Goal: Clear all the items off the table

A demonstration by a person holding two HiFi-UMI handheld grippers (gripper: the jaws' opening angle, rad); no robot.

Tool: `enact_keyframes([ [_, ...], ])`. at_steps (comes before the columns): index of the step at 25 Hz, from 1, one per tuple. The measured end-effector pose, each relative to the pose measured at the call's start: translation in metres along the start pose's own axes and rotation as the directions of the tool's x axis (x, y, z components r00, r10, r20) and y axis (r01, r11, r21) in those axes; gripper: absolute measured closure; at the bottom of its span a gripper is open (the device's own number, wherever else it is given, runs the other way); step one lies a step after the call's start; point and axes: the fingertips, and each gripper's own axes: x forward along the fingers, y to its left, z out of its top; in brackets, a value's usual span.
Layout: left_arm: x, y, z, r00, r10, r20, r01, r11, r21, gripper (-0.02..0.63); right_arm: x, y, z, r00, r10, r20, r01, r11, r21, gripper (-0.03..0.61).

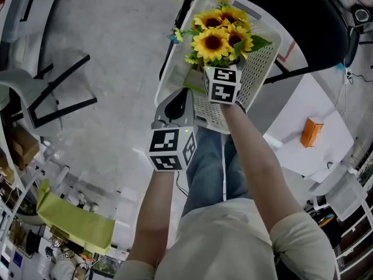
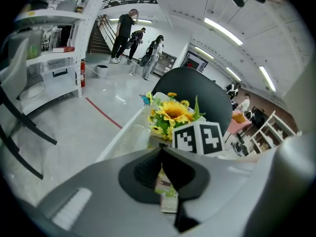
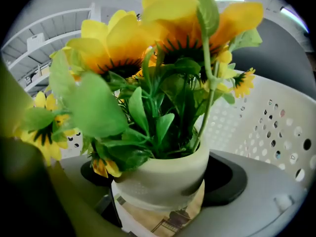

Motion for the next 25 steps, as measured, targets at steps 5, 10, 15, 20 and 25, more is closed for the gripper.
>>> enact_keyframes([
  [5, 0.003, -0.008, -0.002, 1.000, -0.005, 0.004, 0.005, 1.000, 0.012, 0.604, 0.011, -0.004, -0.013, 1.000, 0.005, -0.019, -0.005, 1.000, -0.003, 0.057],
  [10, 0.003, -0.012, 0.000, 1.000, -0.015, 0.006, 0.015, 1.000, 0.003, 0.604, 0.018, -0.008, -0.022, 0.999, -0.008, -0.037, 0.008, 1.000, -0.003, 0.057],
  [15, 0.001, -0.007, 0.003, 1.000, -0.022, 0.009, 0.022, 1.000, 0.000, 0.604, 0.023, -0.004, -0.027, 0.999, -0.021, -0.048, 0.021, 1.000, -0.016, 0.055],
  [20, -0.002, -0.005, 0.003, 1.000, -0.018, 0.011, 0.018, 1.000, -0.003, 0.604, 0.023, -0.005, -0.039, 0.995, -0.032, -0.090, 0.035, 0.999, 0.036, 0.055],
  [25, -0.007, -0.002, 0.002, 1.000, -0.012, 0.017, 0.012, 1.000, -0.012, 0.604, 0.019, -0.002, -0.047, 0.993, -0.028, -0.116, 0.032, 0.999, 0.036, 0.057],
])
